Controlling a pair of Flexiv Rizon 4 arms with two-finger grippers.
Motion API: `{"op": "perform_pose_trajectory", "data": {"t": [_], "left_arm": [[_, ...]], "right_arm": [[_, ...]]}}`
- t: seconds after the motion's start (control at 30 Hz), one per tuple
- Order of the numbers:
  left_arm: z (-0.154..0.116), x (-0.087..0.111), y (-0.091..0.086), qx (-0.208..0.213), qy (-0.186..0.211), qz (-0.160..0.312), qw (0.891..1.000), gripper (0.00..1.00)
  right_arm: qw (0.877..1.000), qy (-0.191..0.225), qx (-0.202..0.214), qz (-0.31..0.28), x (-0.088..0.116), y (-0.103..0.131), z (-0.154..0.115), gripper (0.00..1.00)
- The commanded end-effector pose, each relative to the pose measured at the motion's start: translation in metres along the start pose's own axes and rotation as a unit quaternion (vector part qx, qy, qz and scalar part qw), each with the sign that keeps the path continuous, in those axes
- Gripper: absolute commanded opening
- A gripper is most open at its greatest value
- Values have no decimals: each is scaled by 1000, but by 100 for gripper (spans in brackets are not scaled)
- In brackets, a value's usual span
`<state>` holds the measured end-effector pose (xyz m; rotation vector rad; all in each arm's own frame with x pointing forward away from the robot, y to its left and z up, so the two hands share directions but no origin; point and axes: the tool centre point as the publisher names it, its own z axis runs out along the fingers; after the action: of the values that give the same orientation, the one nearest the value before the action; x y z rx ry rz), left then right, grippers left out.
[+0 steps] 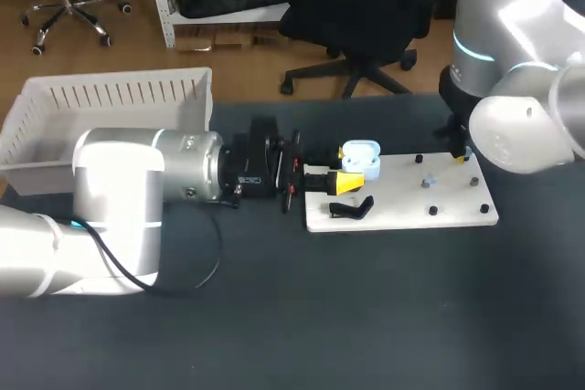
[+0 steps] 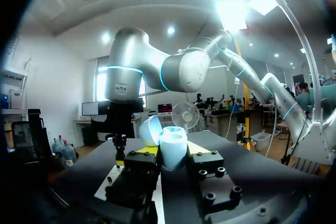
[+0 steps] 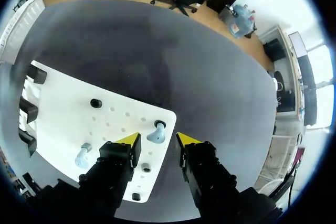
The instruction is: Pick up each earbud case from the left stands, insert the matching earbuds, close the lid, and place the case in the box.
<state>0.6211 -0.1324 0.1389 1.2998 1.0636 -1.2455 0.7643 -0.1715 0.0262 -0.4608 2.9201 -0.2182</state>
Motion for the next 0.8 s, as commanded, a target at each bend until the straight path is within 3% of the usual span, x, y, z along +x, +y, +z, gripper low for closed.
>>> {"op": "perform_pose_trajectory", "data": {"t": [0.03,0.8], "left_arm": [[0,1,0,-1,-1,1,1000,0],[0,1,0,-1,-1,1,1000,0]], "right_arm": [[1000,-4,2,4,0,1,1,41],[1000,-2,15,7,-6,-3,5,34]]}}
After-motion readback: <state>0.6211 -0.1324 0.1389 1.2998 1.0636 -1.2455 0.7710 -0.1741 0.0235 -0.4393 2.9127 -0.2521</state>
